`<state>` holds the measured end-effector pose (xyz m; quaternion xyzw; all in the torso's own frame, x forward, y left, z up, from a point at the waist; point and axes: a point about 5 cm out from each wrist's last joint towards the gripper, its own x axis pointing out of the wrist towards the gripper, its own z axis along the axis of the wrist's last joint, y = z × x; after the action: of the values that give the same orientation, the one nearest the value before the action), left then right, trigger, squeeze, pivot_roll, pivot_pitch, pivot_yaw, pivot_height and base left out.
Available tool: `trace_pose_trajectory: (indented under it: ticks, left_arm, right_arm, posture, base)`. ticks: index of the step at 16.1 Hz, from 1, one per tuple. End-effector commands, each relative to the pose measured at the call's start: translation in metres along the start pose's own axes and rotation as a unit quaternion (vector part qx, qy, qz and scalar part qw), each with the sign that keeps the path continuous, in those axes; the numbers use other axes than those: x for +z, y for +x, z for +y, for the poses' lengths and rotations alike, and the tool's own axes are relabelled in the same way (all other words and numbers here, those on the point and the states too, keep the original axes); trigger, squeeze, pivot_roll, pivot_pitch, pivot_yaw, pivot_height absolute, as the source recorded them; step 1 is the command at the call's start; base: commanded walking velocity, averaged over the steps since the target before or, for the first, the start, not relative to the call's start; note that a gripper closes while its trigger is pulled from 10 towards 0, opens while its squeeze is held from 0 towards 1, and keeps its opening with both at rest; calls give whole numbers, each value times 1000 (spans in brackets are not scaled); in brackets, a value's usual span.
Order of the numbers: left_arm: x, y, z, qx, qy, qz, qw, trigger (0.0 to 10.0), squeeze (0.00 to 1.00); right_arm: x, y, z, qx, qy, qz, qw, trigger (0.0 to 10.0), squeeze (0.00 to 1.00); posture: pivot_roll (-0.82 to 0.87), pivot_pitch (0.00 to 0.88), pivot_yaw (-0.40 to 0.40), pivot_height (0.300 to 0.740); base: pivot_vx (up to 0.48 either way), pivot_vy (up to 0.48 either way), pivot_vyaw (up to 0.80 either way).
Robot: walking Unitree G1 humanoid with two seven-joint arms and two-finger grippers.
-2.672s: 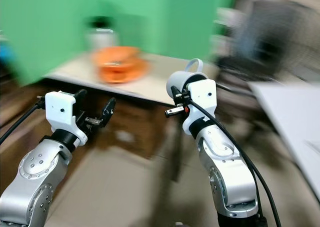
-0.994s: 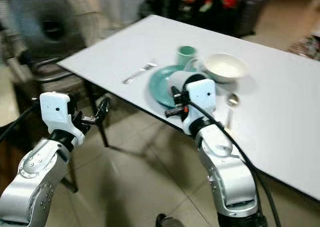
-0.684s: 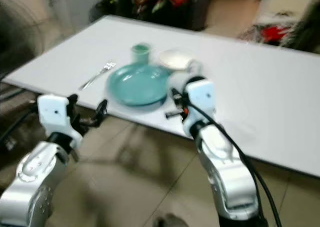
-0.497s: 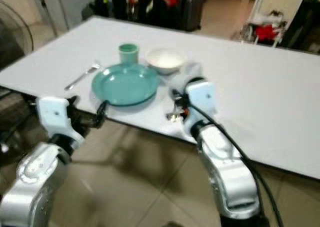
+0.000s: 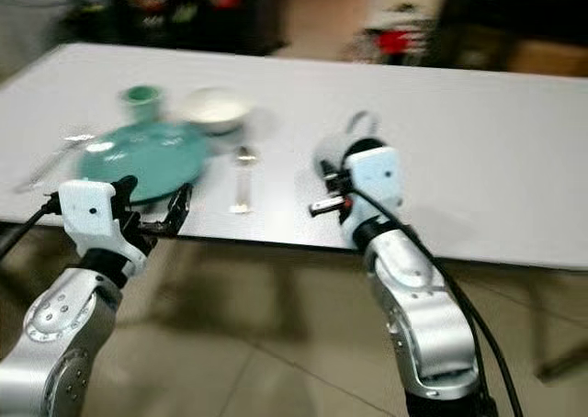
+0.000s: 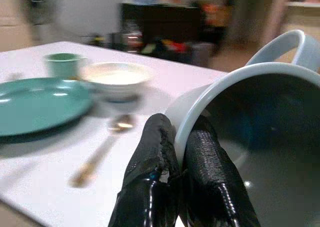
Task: Setting the table
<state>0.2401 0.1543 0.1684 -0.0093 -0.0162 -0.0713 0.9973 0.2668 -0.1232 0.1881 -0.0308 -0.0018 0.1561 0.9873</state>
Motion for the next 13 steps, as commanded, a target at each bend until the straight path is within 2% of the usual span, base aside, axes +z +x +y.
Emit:
trace_pose_trajectory:
  ticks: [1,3,5,9,13]
  left_arm:
    - [2,-1,2,0,10,-4,1000,10000,0]
    - [2,0,0,-7,8,-8,1000,10000,0]
    - [4,3,-2,-12,5,-12,1000,10000,0]
    - [4,4,-2,-16,2,-14,1000,10000,0]
    - [2,4,0,-15,2,-13,1000,10000,0]
  right_arm:
    - [2,-1,4,1,2,-2,1000,10000,0]
    - [2,-1,2,-2,-2,0,1000,10000,0]
    - [2,0,1,-2,-9,4,1000,10000,0]
    - [2,0,-2,-7,-13,12,1000,10000,0]
    - [3,-1,-4,-10,-20,11,1000,10000,0]
  posture:
    - [-71,0,14,740]
    - [-73,0,15,740]
    - [-78,0,16,740]
    - [-81,0,14,740]
    - [-92,0,12,740]
  base:
    - [0,0,0]
    - [0,0,0]
    - [296,0,0]
    - [345,0,-727]
    - [374,0,0]
